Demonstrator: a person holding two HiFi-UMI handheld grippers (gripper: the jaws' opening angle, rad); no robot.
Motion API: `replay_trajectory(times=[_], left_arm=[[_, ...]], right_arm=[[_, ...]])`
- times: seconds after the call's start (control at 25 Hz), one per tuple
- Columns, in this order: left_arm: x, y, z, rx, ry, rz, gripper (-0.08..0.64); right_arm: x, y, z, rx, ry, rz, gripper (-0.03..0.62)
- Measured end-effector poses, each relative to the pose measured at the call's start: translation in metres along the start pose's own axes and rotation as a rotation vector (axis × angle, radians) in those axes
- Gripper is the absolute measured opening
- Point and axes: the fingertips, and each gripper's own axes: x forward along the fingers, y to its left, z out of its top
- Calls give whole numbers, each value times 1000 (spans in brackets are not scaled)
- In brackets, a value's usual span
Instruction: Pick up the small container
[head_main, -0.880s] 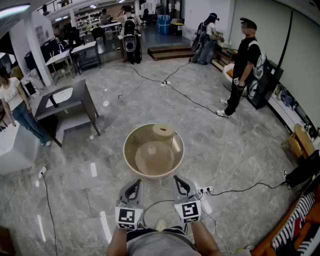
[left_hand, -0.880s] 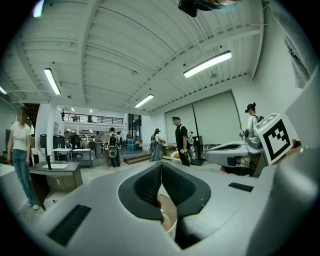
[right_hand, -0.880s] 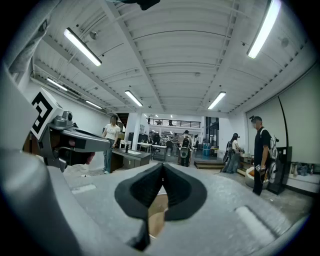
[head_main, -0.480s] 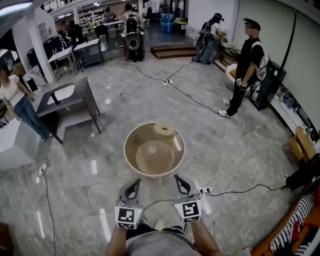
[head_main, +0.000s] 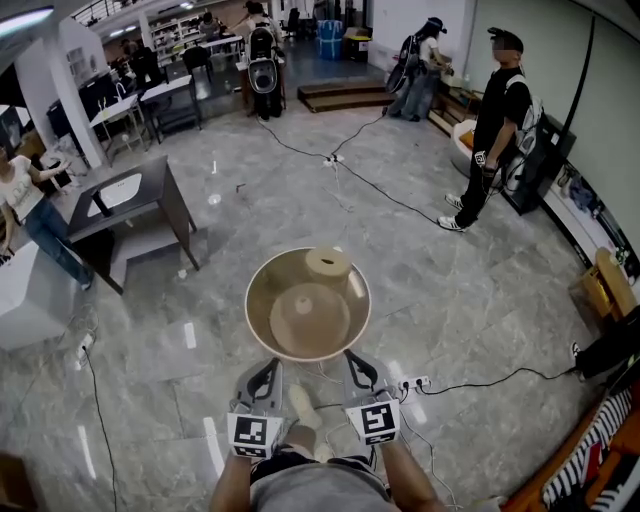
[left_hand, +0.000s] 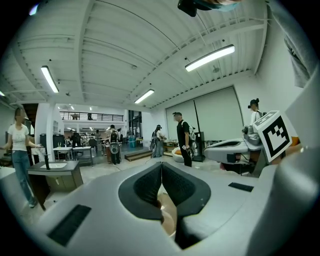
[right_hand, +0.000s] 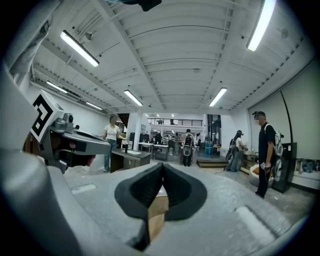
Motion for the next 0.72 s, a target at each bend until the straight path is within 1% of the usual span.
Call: replay_trajectory(times=[0.32,0.48,0.72], left_arm=[[92,41,1,-20,14,-25,18],[140,73,1,-27,17,-39,18],[202,125,4,-38,13,-37,18]], right_arm=[[84,-39,-6,-6,26,2,2],[135,-55,-5,-4,38,0,2],[211,-76,-2,0,37,5,2]])
